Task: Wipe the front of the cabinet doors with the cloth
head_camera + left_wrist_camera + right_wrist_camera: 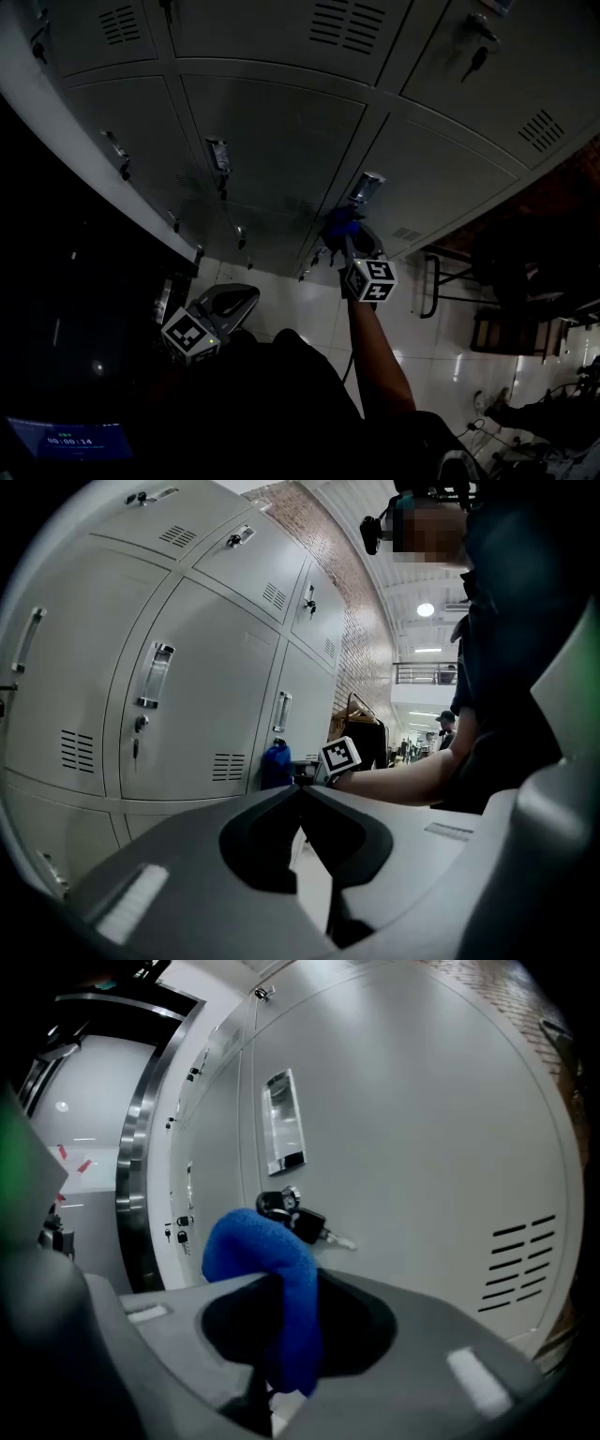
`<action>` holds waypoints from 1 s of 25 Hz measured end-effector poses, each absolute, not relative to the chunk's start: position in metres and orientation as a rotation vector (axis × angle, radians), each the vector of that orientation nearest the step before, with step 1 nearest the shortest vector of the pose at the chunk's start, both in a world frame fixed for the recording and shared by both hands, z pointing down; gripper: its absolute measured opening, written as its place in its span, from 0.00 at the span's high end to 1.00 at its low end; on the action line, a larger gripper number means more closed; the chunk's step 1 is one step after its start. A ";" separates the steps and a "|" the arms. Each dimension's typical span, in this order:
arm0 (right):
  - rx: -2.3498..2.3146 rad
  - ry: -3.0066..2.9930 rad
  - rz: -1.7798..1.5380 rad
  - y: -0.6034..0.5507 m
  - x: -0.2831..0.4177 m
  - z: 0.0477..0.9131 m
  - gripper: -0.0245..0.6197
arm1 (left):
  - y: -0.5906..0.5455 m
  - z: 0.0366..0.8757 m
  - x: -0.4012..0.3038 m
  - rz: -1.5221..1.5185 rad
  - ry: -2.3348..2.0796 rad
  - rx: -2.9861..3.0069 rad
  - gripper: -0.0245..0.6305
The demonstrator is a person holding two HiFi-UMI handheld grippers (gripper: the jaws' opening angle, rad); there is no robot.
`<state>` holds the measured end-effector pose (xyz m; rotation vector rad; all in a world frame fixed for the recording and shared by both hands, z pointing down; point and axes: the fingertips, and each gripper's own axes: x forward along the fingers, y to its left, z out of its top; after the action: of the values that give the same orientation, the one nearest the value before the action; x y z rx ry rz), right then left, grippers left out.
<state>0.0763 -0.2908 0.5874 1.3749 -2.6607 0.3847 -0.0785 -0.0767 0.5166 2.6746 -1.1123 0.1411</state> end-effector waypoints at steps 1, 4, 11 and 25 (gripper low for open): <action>1.379 -2.657 0.379 -0.293 0.080 0.588 0.84 | -0.076 0.517 -0.078 0.144 -1.118 2.670 0.96; 1.390 -2.652 0.345 -0.295 0.092 0.588 0.84 | -0.075 0.519 -0.077 0.158 -1.129 2.658 0.96; 1.500 -2.599 0.318 -0.296 0.144 0.595 0.84 | -0.076 0.523 -0.057 0.176 -1.109 2.656 0.96; 1.779 -2.433 0.283 -0.300 0.282 0.593 0.84 | -0.076 0.530 0.002 0.203 -1.011 2.727 0.96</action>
<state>0.2816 -0.3002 0.5928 1.7792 -2.4331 0.2832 0.0023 -0.0764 0.5298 2.7267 -1.0115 0.2031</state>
